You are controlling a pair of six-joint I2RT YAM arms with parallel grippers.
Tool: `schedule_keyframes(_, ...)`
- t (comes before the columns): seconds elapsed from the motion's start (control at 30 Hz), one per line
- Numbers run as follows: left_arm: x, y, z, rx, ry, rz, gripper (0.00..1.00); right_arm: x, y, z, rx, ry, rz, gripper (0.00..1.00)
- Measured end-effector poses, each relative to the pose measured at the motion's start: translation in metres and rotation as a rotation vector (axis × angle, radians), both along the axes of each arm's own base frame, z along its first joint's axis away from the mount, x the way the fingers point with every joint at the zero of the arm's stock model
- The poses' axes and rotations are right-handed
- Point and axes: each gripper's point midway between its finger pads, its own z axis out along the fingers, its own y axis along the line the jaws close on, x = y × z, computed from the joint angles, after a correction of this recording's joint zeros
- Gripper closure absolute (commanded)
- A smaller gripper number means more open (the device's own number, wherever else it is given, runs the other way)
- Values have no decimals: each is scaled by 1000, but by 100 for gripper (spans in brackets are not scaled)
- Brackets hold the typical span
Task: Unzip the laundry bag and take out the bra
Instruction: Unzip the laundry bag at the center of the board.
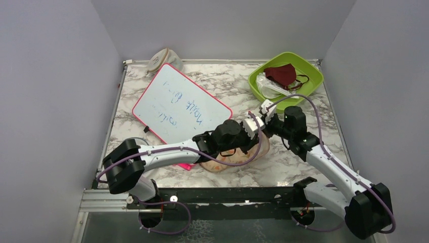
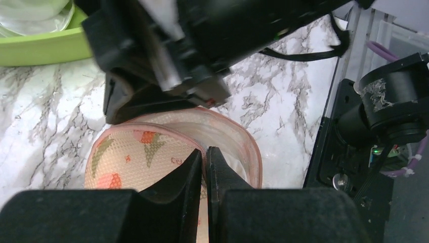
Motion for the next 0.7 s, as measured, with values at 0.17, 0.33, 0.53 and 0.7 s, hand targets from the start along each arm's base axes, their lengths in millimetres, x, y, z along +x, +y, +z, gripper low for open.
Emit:
schedule_keyframes(0.17,7,-7,3,14,-48,-13,100,20,7,-17,68,28,-70,99)
schedule_keyframes(0.33,20,-23,2,43,-100,-25,100,32,-5,-22,118,8,-173,99)
schedule_keyframes(0.53,25,-44,0,112,-235,-150,100,37,-36,-15,157,-42,-308,99)
schedule_keyframes(0.7,19,-42,-7,188,-368,-281,100,32,-44,-3,216,-43,-358,99)
